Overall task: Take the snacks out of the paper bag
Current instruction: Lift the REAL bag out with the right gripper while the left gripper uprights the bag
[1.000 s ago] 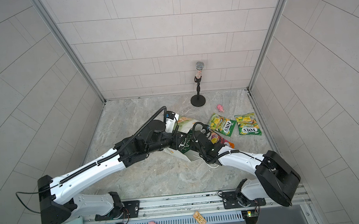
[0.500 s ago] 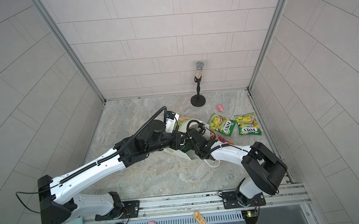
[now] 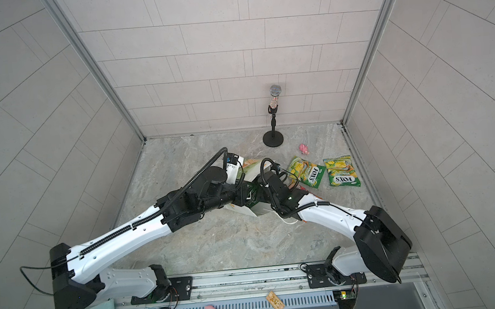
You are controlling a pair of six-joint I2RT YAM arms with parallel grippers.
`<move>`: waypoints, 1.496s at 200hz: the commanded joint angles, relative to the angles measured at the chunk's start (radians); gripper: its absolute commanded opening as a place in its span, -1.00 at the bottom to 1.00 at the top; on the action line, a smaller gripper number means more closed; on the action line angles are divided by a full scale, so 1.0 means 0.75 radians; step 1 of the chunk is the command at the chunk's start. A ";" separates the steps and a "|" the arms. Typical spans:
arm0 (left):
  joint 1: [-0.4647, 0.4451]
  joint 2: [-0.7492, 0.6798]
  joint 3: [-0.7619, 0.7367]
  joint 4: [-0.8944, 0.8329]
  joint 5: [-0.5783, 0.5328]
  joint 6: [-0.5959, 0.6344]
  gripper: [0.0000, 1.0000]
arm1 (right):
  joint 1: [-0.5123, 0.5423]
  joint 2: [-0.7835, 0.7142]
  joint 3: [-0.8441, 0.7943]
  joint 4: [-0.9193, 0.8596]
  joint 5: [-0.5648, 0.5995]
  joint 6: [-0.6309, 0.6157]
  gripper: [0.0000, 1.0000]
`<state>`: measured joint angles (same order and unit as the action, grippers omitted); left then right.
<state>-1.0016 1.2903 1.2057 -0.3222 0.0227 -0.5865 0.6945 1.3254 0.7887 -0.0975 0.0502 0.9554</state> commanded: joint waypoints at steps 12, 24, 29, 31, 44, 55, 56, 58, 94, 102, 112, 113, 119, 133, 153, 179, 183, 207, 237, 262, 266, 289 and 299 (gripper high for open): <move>-0.004 -0.016 -0.014 -0.026 -0.038 0.015 -1.00 | -0.005 -0.089 -0.006 -0.036 -0.009 -0.105 -1.00; -0.004 -0.014 -0.016 -0.033 -0.048 0.013 -1.00 | -0.013 -0.117 -0.008 -0.034 -0.031 -0.129 -1.00; -0.003 -0.015 -0.015 -0.036 -0.055 0.013 -1.00 | -0.016 -0.129 -0.007 -0.037 -0.039 -0.138 -1.00; -0.005 -0.015 -0.015 -0.035 -0.056 0.013 -1.00 | -0.018 -0.133 -0.006 -0.041 -0.044 -0.141 -1.00; -0.004 -0.015 -0.015 -0.041 -0.062 0.015 -1.00 | -0.030 -0.159 -0.002 -0.046 -0.067 -0.158 -1.00; -0.006 -0.018 -0.018 -0.041 -0.065 0.014 -1.00 | -0.041 -0.178 0.001 -0.053 -0.091 -0.163 -1.00; -0.005 -0.018 -0.018 -0.041 -0.065 0.013 -1.00 | -0.042 -0.178 0.001 -0.052 -0.094 -0.164 -1.00; -0.004 -0.017 -0.019 -0.041 -0.065 0.013 -1.00 | -0.045 -0.181 0.002 -0.052 -0.098 -0.166 -1.00; -0.003 -0.017 -0.029 -0.045 -0.084 0.006 -1.00 | -0.056 -0.219 0.027 -0.061 -0.162 -0.196 -1.00; -0.003 -0.019 -0.029 -0.050 -0.099 0.004 -1.00 | -0.059 -0.221 0.041 -0.065 -0.174 -0.205 -1.00; -0.004 -0.023 -0.029 -0.060 -0.129 -0.002 -1.00 | -0.063 -0.224 0.058 -0.076 -0.187 -0.215 -1.00; -0.004 -0.023 -0.029 -0.060 -0.133 -0.003 -1.00 | -0.063 -0.224 0.060 -0.077 -0.187 -0.217 -1.00; -0.003 -0.025 -0.028 -0.067 -0.150 -0.006 -1.00 | -0.064 -0.222 0.076 -0.083 -0.193 -0.225 -1.00; 0.000 -0.028 -0.019 -0.089 -0.192 -0.009 -1.00 | -0.070 -0.219 0.121 -0.106 -0.220 -0.256 -1.00; 0.007 -0.028 0.003 -0.127 -0.237 -0.010 -1.00 | -0.075 -0.207 0.204 -0.157 -0.249 -0.308 -1.00; 0.050 -0.025 0.036 -0.155 -0.261 -0.010 -1.00 | -0.092 -0.161 0.286 -0.181 -0.304 -0.356 -1.00; 0.062 -0.025 0.043 -0.157 -0.259 -0.010 -1.00 | -0.098 -0.149 0.298 -0.183 -0.315 -0.360 -1.00; 0.140 -0.024 0.095 -0.173 -0.247 0.019 -1.00 | -0.122 -0.052 0.392 -0.191 -0.384 -0.399 -1.00; 0.249 -0.025 0.182 -0.219 -0.216 0.090 -1.00 | -0.132 0.115 0.554 -0.211 -0.481 -0.446 -1.00; 0.344 -0.047 0.237 -0.264 -0.204 0.150 -1.00 | -0.133 0.255 0.712 -0.226 -0.543 -0.454 -1.00; 0.359 -0.052 0.244 -0.271 -0.204 0.158 -1.00 | -0.133 0.275 0.741 -0.233 -0.550 -0.454 -1.00; 0.430 -0.077 0.271 -0.311 -0.197 0.194 -1.00 | -0.130 0.386 0.889 -0.258 -0.606 -0.459 -1.00; 0.452 -0.089 0.277 -0.324 -0.194 0.208 -1.00 | -0.127 0.430 0.951 -0.273 -0.629 -0.460 -1.00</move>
<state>-0.6991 1.2667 1.3746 -0.5091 -0.1284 -0.4870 0.5945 1.6047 1.4010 -0.2932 -0.3550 0.6315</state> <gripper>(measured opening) 0.038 0.048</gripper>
